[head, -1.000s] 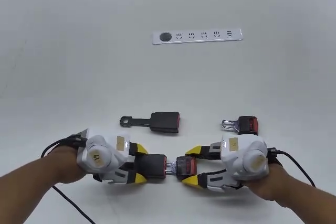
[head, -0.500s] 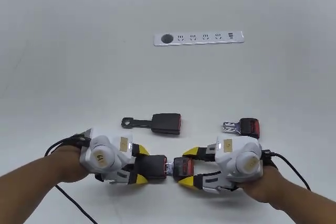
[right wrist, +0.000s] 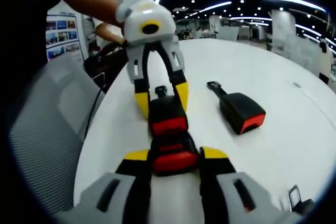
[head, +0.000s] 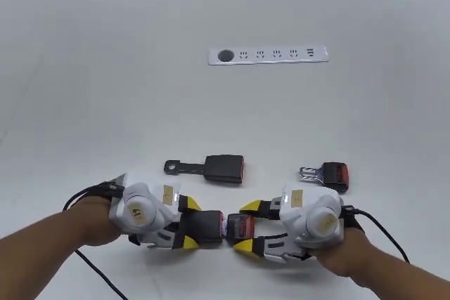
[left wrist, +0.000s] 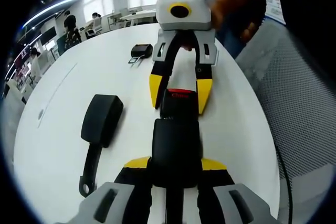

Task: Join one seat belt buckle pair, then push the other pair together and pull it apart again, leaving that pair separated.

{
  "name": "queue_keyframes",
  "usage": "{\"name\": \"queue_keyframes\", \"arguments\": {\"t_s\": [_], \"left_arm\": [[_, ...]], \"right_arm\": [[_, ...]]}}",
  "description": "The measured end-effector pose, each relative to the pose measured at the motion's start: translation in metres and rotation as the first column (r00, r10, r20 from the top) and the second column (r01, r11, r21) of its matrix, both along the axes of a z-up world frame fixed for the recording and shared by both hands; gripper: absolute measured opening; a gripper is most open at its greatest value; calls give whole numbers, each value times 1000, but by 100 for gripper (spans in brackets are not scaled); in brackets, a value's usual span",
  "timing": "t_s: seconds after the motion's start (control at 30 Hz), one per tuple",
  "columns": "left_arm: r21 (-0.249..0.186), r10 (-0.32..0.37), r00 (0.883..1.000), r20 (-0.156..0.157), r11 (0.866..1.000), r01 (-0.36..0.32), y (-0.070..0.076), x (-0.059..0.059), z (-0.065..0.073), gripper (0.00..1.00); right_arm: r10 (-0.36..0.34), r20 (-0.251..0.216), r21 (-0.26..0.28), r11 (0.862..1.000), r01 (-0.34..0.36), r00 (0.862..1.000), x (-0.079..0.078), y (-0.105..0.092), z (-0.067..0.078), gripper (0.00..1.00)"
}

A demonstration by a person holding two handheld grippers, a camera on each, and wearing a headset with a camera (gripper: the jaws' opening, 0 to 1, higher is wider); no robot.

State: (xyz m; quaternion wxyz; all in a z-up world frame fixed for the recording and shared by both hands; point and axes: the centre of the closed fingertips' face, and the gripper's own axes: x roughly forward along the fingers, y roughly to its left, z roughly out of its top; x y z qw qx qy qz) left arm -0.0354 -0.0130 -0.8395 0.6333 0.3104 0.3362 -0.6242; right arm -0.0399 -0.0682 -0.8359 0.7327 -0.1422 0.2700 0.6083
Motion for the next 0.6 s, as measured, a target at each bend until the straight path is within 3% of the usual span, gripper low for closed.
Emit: {"name": "queue_keyframes", "arguments": {"t_s": [0.27,0.6], "left_arm": [[-10,1,1000,-2,1000,-1,1,1,0,34],[-59,2,1000,-10,998,-2,0,0,2,34]], "right_arm": [[8,10,-9,1000,-8,1000,0,0,0,35],[40,29,-14,999,-40,999,0,-1,-1,34]]}}
